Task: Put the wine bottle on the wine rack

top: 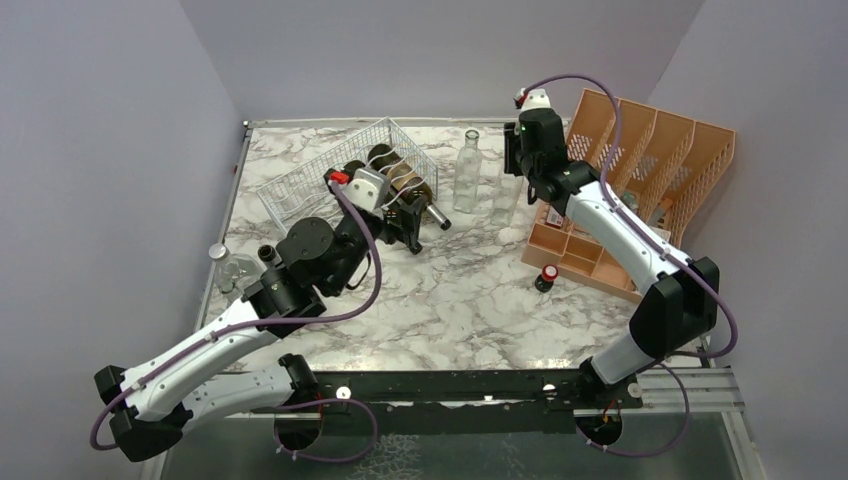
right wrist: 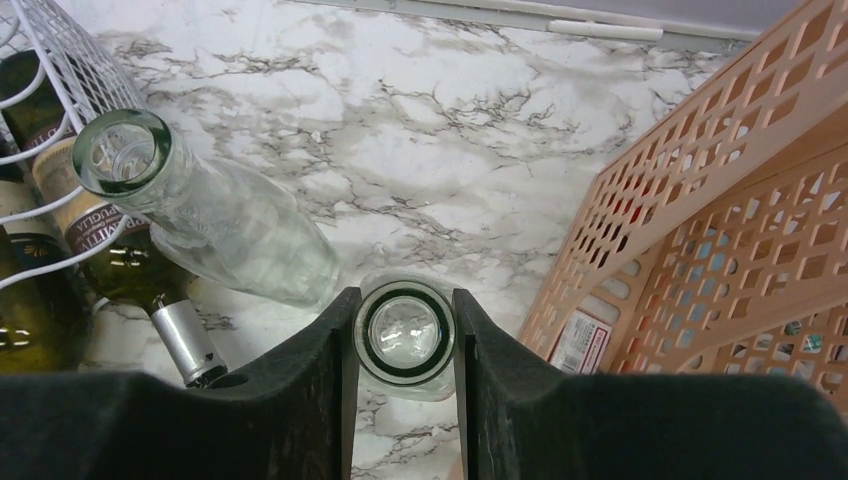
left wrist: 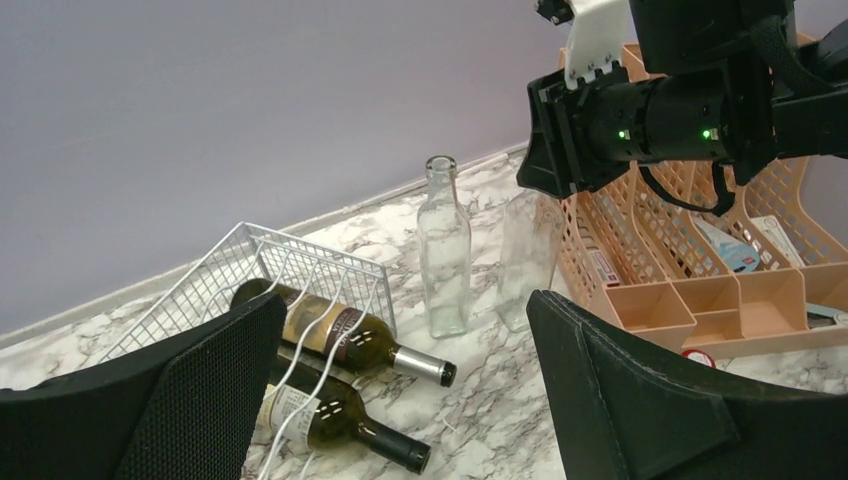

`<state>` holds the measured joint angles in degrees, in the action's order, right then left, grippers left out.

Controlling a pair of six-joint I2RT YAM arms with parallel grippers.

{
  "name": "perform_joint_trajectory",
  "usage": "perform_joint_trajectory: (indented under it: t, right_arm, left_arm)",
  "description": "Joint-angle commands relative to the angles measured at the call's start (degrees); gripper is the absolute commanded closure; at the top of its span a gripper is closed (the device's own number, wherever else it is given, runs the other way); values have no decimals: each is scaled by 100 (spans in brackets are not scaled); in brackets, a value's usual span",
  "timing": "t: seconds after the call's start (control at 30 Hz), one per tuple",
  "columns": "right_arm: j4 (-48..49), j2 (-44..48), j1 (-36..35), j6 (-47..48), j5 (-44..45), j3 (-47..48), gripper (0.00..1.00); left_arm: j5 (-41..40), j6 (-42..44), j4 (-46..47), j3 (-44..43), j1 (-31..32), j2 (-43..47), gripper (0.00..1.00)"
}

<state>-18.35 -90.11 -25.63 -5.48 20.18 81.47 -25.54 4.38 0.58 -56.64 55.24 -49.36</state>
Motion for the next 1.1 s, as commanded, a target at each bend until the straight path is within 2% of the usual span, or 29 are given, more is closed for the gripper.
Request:
perform_joint_trajectory:
  t: [0.0,0.07,0.13,0.27,0.43,0.57,0.73,0.97,1.07]
  right_arm:
    - [-115,483,42,115,-390,-98,88]
    - [-314,732,40,35,-590,-165,89]
    - [-533,998,40,-95,-859,-263,89]
    - [-966,1524,38,-258,-1309,-508,90]
    - [-1321,2198,40,-387,-1606,-869,92]
    - [-1497,2654,41,-500,-2020,-1137,93]
    - [-1427,3100,42,-652,-2700,-1406,94]
    - [-1382,3451,40,-798,-3539,-1535,94]
    - [-1373,3506,40,-783,-3963,-1595,94]
  left_arm:
    - [619,145,210,159,17,-171,1]
    - [1098,353,452,315,16,-249,1]
    - [1272,213,641,495,17,-333,1]
    - [1796,-528,834,871,13,-551,1]
    - [2774,-1542,1507,1353,17,-989,1]
    - [3271,-1917,1833,1359,17,-1582,1]
    - [3862,-1450,1963,1218,22,-2400,1]
    - [4268,-641,2278,1205,22,-3161,1]
    - [4176,-433,2510,1272,23,-3357,1]
